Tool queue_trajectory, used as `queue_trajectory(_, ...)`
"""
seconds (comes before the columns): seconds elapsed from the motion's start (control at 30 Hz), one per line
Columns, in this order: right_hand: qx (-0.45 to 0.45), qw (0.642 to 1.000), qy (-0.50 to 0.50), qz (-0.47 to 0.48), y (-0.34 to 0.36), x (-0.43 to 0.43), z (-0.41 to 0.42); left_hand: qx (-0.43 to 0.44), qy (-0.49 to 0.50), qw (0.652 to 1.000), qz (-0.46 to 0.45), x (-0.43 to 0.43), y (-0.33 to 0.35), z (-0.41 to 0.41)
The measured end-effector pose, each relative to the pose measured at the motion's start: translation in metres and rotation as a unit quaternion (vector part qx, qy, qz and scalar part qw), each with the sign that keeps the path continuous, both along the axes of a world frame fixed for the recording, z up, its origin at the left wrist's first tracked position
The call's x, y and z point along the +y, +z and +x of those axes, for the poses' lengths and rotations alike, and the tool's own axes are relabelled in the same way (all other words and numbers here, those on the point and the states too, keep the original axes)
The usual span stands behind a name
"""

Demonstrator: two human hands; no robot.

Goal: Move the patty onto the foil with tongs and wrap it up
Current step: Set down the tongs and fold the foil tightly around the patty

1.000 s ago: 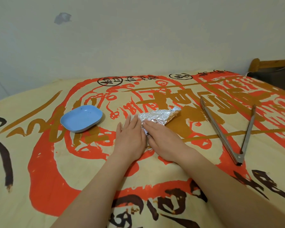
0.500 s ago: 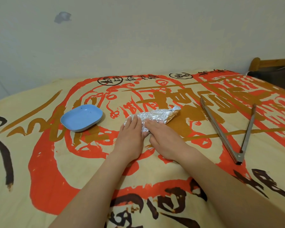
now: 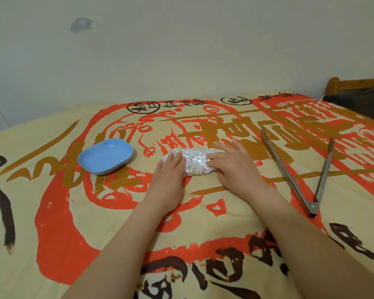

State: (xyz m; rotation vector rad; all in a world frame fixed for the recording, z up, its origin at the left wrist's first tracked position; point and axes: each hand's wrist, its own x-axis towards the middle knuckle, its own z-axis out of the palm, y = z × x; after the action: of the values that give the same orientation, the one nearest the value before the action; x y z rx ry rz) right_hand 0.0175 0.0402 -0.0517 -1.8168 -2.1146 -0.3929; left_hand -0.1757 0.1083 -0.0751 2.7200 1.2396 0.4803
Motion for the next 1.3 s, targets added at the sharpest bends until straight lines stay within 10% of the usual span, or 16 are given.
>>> queue_trajectory(0.37,0.127,0.991,-0.027,0.027,-0.007,0.002,0.000,-0.015,-0.042,0.993,0.110,-0.012,0.015,0.005)
queue_trajectory(0.77,0.394,0.905,-0.161,-0.009,-0.005,0.006,0.016,-0.086,-0.009,0.993,0.078,-0.011,0.014,0.003)
queue_trajectory(0.97,0.576,0.804,-0.130,-0.068,0.006,0.007,0.014,-0.059,0.021,0.996,0.064,-0.009,0.009,0.003)
queue_trajectory(1.3,0.461,0.883,-0.006,-0.084,-0.003,0.002,0.010,-0.108,0.003,0.994,-0.008,-0.010,0.006,0.002)
